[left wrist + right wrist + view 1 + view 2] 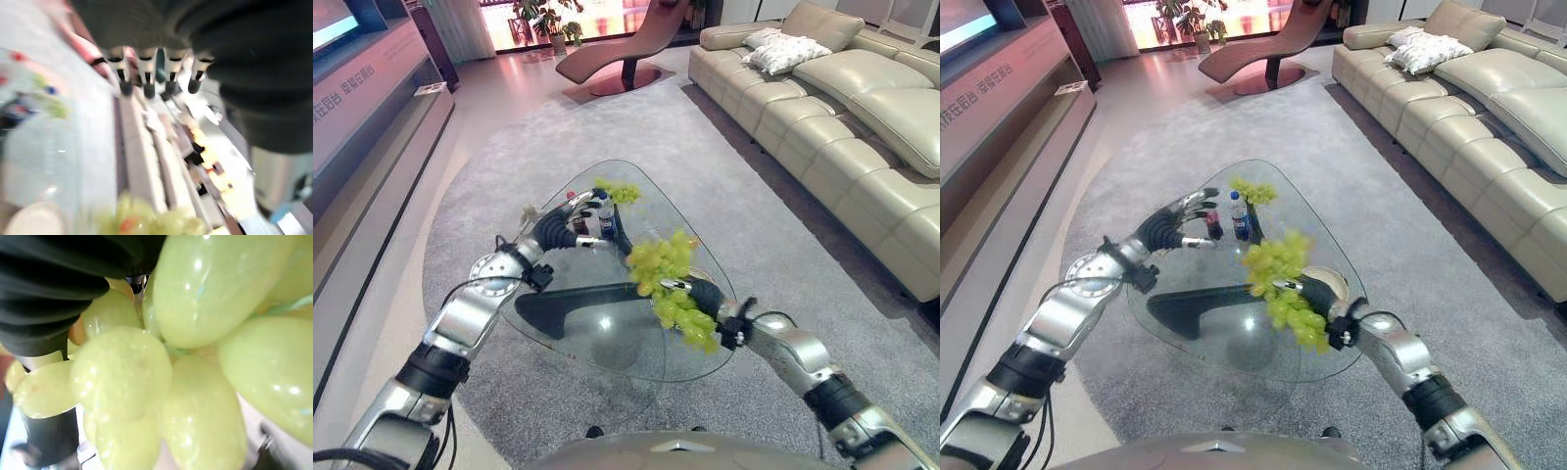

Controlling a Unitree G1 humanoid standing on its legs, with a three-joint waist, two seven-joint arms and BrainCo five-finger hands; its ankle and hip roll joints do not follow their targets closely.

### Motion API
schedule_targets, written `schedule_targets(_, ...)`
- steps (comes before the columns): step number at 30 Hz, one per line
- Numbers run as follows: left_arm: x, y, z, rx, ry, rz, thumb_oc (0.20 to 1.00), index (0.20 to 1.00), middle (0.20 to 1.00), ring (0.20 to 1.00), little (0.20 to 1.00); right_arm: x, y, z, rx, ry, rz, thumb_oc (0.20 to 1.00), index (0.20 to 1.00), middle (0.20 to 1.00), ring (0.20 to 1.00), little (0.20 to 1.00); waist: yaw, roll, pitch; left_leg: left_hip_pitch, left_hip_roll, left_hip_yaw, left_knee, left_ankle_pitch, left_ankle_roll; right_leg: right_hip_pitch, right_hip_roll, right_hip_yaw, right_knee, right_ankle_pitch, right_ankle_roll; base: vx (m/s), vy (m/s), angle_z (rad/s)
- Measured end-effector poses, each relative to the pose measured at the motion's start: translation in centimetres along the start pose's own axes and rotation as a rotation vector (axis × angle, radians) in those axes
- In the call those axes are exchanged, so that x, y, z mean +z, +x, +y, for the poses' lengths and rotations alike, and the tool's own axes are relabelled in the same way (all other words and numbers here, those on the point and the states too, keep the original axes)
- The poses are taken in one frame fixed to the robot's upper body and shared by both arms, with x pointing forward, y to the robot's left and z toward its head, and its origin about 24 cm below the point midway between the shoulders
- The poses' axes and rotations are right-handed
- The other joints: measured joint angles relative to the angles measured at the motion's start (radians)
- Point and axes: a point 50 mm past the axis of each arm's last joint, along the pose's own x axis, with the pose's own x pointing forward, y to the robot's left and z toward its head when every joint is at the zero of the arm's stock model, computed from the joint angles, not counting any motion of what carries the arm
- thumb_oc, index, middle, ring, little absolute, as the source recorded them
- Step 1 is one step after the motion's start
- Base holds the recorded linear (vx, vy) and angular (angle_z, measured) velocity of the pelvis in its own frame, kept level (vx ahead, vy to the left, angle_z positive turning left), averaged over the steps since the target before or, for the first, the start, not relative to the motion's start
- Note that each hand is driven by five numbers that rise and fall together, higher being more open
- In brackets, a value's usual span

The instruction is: Pick up fruits into the plate

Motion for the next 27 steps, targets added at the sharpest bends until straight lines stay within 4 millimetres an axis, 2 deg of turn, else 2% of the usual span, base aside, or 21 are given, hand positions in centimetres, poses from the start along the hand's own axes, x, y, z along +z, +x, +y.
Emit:
schedule_targets(6, -6.1, -3.4, 0.5, 0.096, -0.079, 0.240, 1.000, 1.000, 1.000, 1.000, 1.000, -0.3, -2.8, -2.6, -0.125, -0.046, 0.027, 0.200, 0.200, 0.200, 0.200, 0.200, 0.000, -0.014, 0.009, -0.015, 0.000, -0.009, 0.000, 0.002, 0.003, -0.007, -0.001, -0.017, -0.004, -0.004, 0.000, -0.01, -0.027, 0.06)
schedule_targets(11, -9.6, -5.6, 0.3, 0.134, -0.117, 0.396, 1.000, 1.000, 1.000, 1.000, 1.000, -0.3, -4.4, -4.4, -0.219, -0.090, 0.050, 0.200, 0.200, 0.200, 0.200, 0.200, 0.020, -0.034, 0.026, -0.040, -0.001, -0.018, 0.000, 0.008, 0.009, -0.030, -0.006, -0.024, -0.004, -0.004, 0.000, -0.08, -0.062, 0.07)
schedule_targets(15, -12.8, -7.4, 0.2, 0.172, -0.164, 0.547, 1.000, 1.000, 1.000, 1.000, 1.000, 0.1, -5.4, -6.3, -0.317, -0.207, 0.117, 0.200, 0.200, 0.200, 0.200, 0.200, 0.024, -0.037, 0.062, -0.080, -0.003, -0.028, 0.000, 0.016, 0.010, -0.064, -0.006, -0.033, -0.004, -0.003, 0.001, -0.15, -0.083, 0.09)
schedule_targets(18, -15.8, -8.9, -0.9, 0.183, -0.215, 0.689, 1.000, 1.000, 1.000, 1.000, 1.000, 1.5, -6.0, -8.6, -0.441, -0.299, 0.162, 0.200, 0.200, 0.200, 0.200, 0.200, 0.023, -0.038, 0.122, -0.116, -0.003, -0.035, 0.005, 0.038, 0.012, -0.096, -0.002, -0.042, -0.004, 0.004, -0.002, -0.16, -0.074, 0.07)
schedule_targets(20, -17.1, -9.7, -1.8, 0.190, -0.230, 0.745, 1.000, 1.000, 1.000, 1.000, 1.000, 2.8, -6.4, -10.0, -0.511, -0.359, 0.180, 0.200, 0.200, 0.200, 0.200, 0.200, 0.023, -0.037, 0.165, -0.137, -0.004, -0.039, 0.005, 0.048, 0.008, -0.113, 0.001, -0.044, -0.004, 0.009, -0.004, -0.12, -0.071, 0.05)
schedule_targets(22, -17.7, -9.9, -2.4, 0.197, -0.246, 0.772, 1.000, 1.000, 1.000, 1.000, 1.000, 3.9, -6.6, -11.0, -0.562, -0.416, 0.198, 0.200, 0.200, 0.200, 0.200, 0.200, 0.024, -0.035, 0.204, -0.145, -0.003, -0.045, 0.006, 0.053, 0.005, -0.119, 0.005, -0.049, -0.002, 0.012, -0.008, -0.10, -0.067, 0.06)
schedule_targets(27, -18.7, -9.2, -3.9, 0.245, -0.287, 0.796, 1.000, 1.000, 1.000, 1.000, 1.000, 8.4, -6.8, -13.1, -0.704, -0.528, 0.159, 0.200, 0.200, 0.200, 0.200, 0.200, 0.033, -0.011, 0.296, -0.181, 0.001, -0.058, 0.006, 0.061, 0.001, -0.150, 0.011, -0.055, 0.001, 0.015, -0.013, -0.10, -0.062, 0.04)
